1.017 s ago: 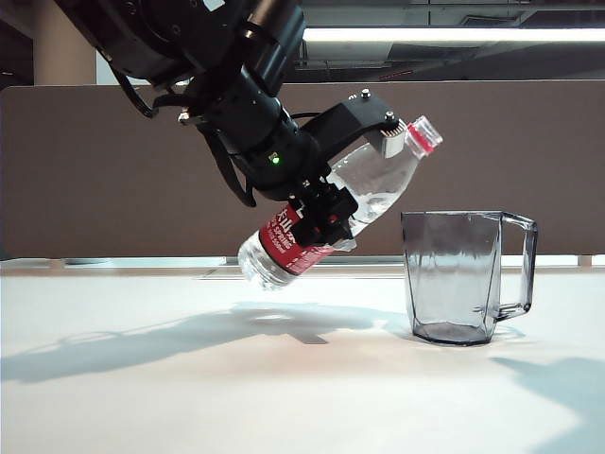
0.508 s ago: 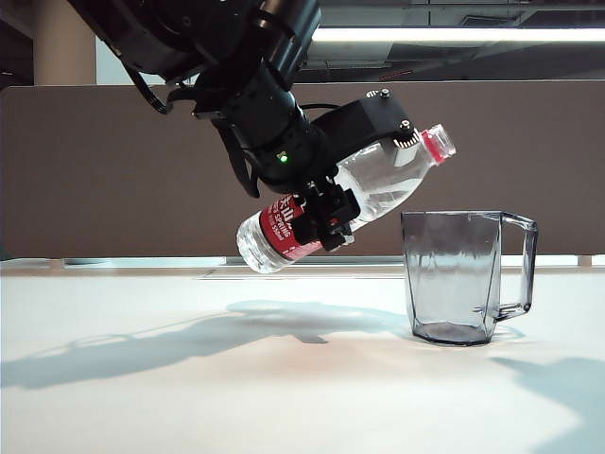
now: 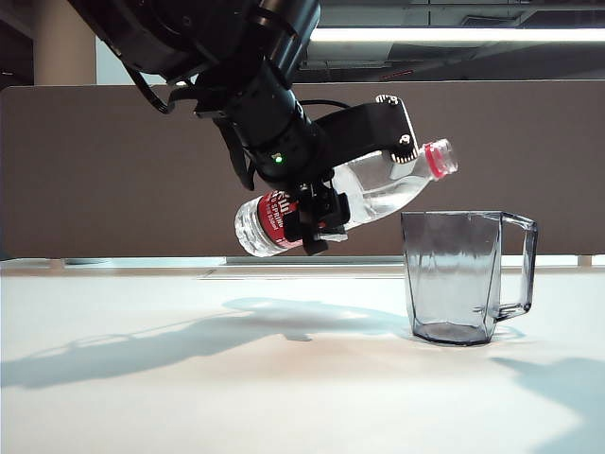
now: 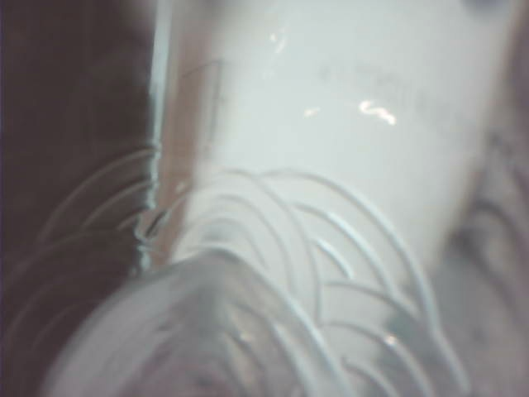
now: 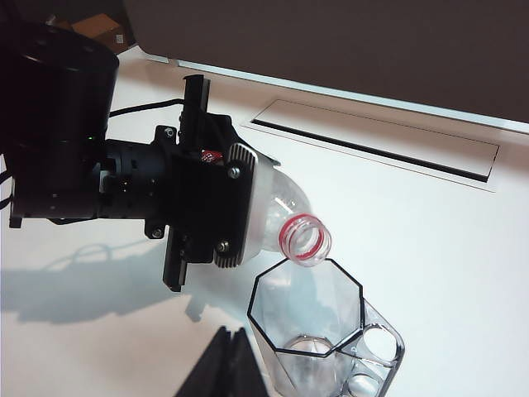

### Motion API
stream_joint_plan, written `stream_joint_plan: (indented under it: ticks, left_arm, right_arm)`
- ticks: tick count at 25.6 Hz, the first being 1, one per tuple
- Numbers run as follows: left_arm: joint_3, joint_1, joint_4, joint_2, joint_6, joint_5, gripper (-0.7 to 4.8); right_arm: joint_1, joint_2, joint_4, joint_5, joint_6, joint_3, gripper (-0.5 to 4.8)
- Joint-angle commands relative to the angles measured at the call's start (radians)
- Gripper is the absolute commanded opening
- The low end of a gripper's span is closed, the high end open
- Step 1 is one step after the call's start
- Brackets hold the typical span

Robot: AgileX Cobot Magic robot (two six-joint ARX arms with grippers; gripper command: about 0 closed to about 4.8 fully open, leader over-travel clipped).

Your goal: Pick up the mineral water bottle with the left hand on the table and pour water into the mug until it's half full.

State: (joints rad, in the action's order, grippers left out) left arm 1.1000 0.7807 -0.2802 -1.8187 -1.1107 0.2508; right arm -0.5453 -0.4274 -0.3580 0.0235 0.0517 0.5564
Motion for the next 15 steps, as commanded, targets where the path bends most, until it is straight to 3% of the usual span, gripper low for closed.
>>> stream_joint_plan:
  ticks: [1, 9, 15]
  left_arm:
    - [0.011, 0.003, -0.068, 0.015, -0.043, 0.026, 2.5]
    - [0.011, 0.003, -0.082, 0.015, -0.07, 0.044, 2.5]
    - [0.011, 0.003, -0.083, 0.015, -0.15, 0.045, 2.5]
  right_arm:
    - [0.0, 0.001, -0.008, 0.002, -0.003, 0.008, -0.02]
    - [0.0, 0.002, -0.069, 0.002, -0.003, 0.008, -0.02]
    - [0.0, 0.001, -0.093, 0.002, -0.003, 0.008, -0.02]
